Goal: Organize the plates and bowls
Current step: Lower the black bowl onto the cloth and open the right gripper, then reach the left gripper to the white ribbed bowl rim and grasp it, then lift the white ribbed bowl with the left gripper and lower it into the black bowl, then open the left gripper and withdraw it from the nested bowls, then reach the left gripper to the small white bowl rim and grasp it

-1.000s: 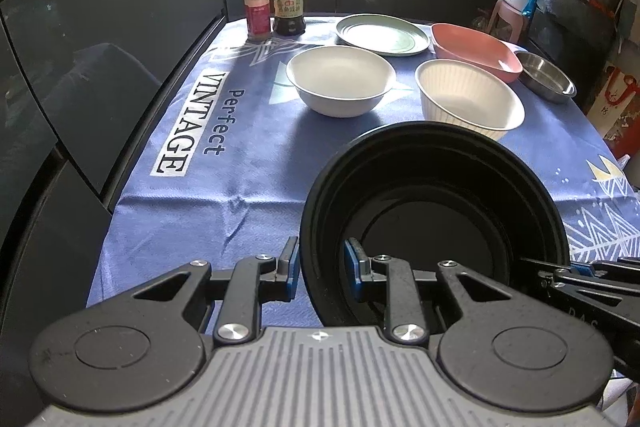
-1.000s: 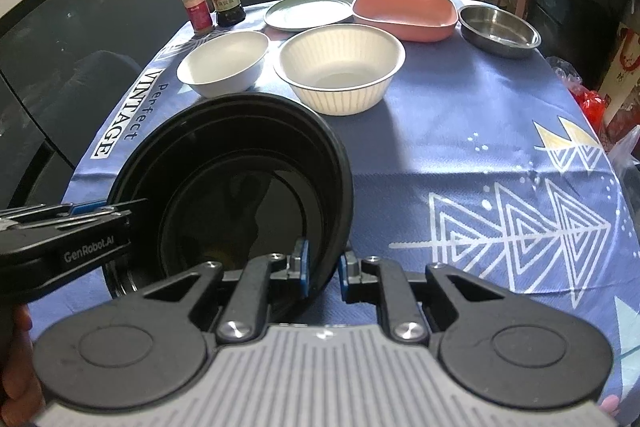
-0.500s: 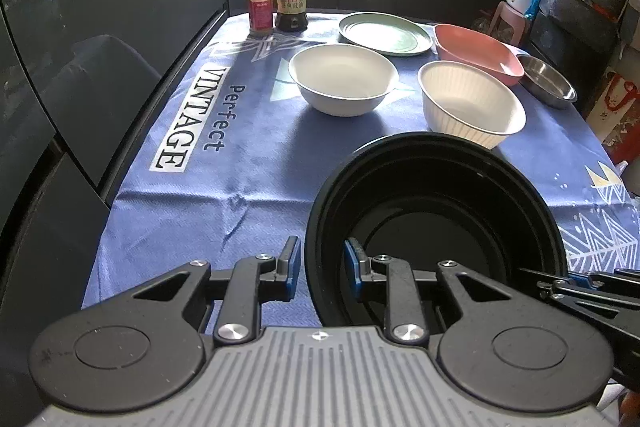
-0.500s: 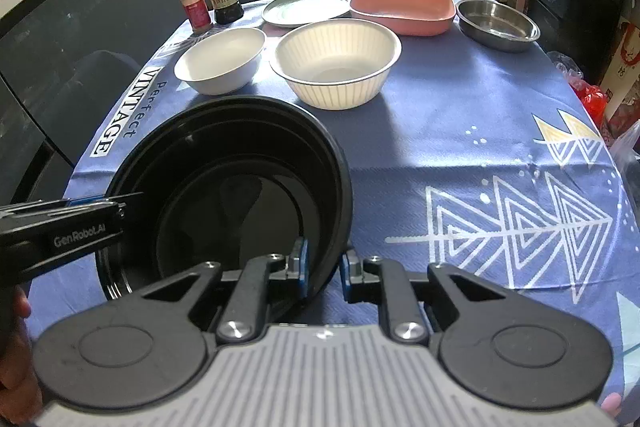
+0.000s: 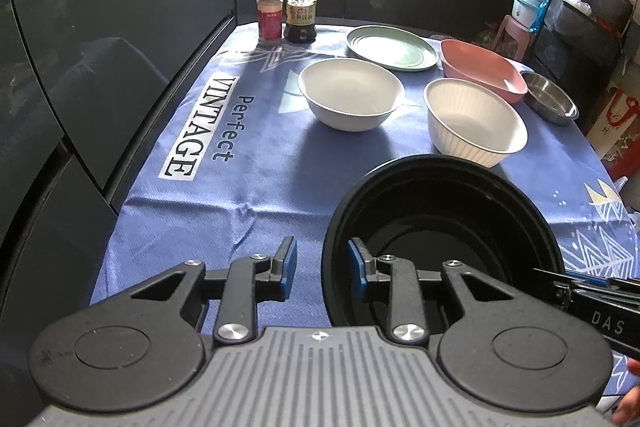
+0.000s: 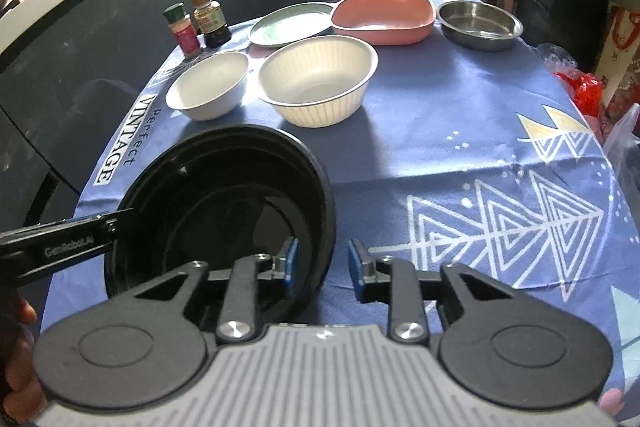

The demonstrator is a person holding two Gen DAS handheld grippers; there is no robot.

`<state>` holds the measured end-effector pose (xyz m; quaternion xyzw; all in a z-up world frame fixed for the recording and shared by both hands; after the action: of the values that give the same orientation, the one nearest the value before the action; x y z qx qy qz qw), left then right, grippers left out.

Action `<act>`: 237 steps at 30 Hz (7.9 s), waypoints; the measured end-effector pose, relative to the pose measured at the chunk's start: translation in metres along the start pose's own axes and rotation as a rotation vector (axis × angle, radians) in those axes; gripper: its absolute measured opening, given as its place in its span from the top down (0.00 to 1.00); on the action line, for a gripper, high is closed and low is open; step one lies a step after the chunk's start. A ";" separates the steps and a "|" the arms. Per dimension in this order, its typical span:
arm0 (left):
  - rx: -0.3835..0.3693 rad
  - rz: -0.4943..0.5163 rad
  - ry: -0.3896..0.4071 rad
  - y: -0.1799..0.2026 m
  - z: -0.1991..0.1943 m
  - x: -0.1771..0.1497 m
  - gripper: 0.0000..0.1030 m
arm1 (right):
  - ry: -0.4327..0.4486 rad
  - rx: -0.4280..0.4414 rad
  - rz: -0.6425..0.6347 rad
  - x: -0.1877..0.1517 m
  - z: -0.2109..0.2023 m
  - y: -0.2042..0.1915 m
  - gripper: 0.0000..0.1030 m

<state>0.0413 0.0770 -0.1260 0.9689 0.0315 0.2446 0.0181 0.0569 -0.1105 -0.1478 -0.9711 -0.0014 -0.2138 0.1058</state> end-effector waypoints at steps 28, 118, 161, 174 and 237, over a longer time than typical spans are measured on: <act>-0.033 0.012 0.092 0.031 -0.009 0.060 0.67 | 0.102 -0.011 0.067 0.050 -0.021 0.035 0.00; -0.078 0.143 0.092 0.073 -0.007 0.093 0.90 | 0.096 0.114 -0.002 0.100 -0.014 0.005 0.00; -0.037 0.175 -0.070 0.036 0.001 -0.005 0.90 | -0.101 0.085 -0.060 0.005 0.007 -0.028 0.00; -0.052 0.149 -0.105 0.031 0.007 -0.005 0.88 | -0.105 0.104 -0.042 0.006 0.009 -0.026 0.00; 0.020 -0.138 -0.020 -0.035 0.056 0.113 0.77 | 0.011 0.018 -0.082 0.122 0.041 -0.031 0.00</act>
<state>0.1650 0.1185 -0.1237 0.9670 0.1002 0.2329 0.0257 0.1831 -0.0768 -0.1270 -0.9681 -0.0428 -0.2233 0.1057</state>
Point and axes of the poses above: each gripper's, at about its wrist camera, not at the fingertips, and z roughly the way its jaws point, y to its right, x to its top, the point moved 7 cm from there along z, roughly the way its jaws point, and after that the axes turned 13 degrees about -y, right-handed, at the moved point
